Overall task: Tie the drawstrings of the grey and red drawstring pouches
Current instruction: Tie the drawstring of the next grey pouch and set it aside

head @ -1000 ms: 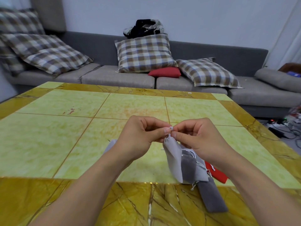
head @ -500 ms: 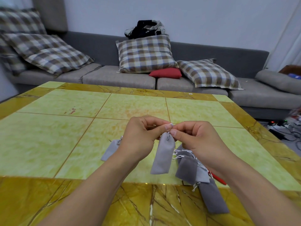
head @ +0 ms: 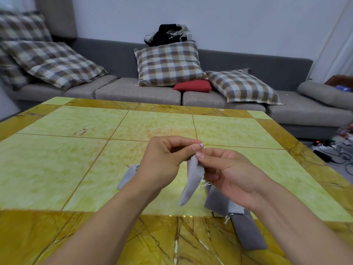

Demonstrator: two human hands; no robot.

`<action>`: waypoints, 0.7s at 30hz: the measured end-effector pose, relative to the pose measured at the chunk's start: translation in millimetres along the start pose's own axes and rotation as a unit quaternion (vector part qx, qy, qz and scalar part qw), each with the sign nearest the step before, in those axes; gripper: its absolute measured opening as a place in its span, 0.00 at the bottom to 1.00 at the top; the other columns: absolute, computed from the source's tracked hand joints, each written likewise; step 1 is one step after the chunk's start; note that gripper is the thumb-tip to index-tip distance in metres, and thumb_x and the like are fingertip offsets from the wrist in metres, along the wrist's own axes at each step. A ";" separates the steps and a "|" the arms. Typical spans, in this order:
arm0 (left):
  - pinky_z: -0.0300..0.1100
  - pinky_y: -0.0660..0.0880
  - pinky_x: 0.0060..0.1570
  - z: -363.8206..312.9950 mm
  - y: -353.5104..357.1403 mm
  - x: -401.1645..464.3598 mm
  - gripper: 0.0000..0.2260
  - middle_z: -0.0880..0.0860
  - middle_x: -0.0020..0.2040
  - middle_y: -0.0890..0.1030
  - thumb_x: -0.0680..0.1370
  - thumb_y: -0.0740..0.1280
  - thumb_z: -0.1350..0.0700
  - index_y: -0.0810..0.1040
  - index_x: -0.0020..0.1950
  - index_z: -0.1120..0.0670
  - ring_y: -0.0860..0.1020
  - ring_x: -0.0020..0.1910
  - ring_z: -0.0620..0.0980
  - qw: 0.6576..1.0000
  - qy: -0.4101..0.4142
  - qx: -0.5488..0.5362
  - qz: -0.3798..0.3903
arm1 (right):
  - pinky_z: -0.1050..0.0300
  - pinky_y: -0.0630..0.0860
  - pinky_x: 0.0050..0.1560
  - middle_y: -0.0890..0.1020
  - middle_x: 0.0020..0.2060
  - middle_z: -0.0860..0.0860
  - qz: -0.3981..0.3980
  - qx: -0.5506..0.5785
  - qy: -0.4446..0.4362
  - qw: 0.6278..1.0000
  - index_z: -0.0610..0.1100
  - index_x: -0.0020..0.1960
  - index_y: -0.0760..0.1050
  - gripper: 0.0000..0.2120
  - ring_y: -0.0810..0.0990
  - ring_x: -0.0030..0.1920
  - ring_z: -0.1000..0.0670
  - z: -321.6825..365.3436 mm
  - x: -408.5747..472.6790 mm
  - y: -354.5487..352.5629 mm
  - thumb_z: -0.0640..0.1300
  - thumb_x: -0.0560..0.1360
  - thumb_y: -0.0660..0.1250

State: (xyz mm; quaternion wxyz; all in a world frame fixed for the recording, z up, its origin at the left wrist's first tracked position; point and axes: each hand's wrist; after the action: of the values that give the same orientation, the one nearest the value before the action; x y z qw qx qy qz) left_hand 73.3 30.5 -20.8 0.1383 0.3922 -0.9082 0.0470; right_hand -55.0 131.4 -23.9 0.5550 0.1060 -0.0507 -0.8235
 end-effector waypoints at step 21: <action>0.36 0.79 0.45 3.8 -0.9 1.4 0.05 0.53 0.42 0.87 0.73 0.73 0.65 0.84 0.48 0.58 0.85 0.44 0.49 1.000 0.022 0.004 -0.005 | 0.65 0.65 0.27 0.73 0.33 0.46 -0.032 0.011 -0.026 0.999 0.33 0.50 0.80 0.10 0.67 0.30 0.54 3.8 -2.1 5.0 0.41 0.78 0.66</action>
State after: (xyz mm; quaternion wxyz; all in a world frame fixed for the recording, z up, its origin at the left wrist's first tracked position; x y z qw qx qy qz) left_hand 72.2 28.2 -24.1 0.1566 0.3959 -0.9029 0.0584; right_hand -50.6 131.3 -19.0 0.5260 0.0919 -0.0706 -0.8425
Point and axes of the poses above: each hand's wrist, its own x-axis towards the middle knuckle, its own y-axis out of the palm, z = x × y
